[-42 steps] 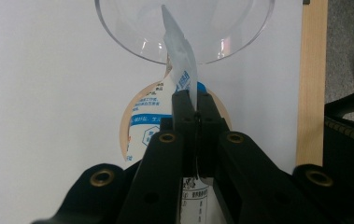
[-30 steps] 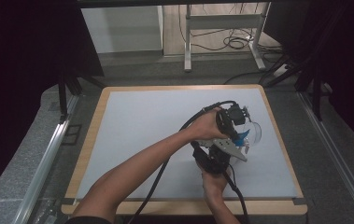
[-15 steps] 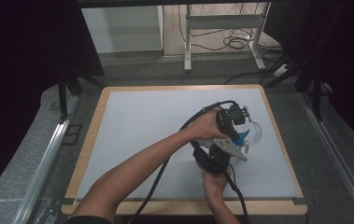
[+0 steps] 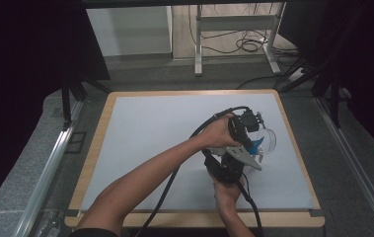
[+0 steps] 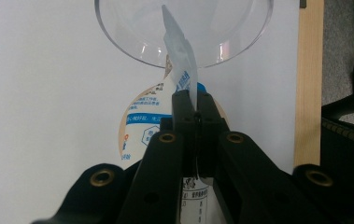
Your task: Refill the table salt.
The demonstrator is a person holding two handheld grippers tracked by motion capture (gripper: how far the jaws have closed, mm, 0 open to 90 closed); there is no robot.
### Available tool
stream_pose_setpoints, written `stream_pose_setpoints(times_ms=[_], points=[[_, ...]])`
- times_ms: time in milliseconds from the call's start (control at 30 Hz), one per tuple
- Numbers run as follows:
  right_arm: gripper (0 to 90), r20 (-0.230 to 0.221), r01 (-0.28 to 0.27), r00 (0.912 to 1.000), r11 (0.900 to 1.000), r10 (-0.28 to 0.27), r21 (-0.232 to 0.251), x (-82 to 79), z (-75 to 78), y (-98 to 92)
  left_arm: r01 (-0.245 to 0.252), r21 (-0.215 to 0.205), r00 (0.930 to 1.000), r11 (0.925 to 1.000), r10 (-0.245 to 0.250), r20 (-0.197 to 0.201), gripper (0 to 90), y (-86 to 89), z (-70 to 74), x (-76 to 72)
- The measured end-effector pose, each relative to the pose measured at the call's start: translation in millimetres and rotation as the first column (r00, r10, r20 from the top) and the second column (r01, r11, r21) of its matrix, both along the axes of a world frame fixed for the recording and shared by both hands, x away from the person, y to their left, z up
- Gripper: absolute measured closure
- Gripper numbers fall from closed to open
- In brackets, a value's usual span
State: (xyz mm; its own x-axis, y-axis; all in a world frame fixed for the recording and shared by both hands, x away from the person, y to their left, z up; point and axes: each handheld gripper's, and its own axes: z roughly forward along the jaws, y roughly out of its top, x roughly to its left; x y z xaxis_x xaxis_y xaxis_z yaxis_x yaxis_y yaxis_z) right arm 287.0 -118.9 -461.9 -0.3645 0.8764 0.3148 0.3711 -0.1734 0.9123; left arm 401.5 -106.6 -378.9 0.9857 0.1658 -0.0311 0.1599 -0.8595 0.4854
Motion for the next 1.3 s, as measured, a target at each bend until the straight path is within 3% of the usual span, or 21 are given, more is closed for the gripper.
stream_pose_setpoints(times_ms=[1300], points=[[58.6, 0.007, -0.007, 1.0, 1.0, 0.007, -0.003, 0.5, -0.8, 1.8, 0.0, -0.001, 1.0, 1.0, 0.0, -0.001, 90.0, 3.4, -0.5, 0.9]])
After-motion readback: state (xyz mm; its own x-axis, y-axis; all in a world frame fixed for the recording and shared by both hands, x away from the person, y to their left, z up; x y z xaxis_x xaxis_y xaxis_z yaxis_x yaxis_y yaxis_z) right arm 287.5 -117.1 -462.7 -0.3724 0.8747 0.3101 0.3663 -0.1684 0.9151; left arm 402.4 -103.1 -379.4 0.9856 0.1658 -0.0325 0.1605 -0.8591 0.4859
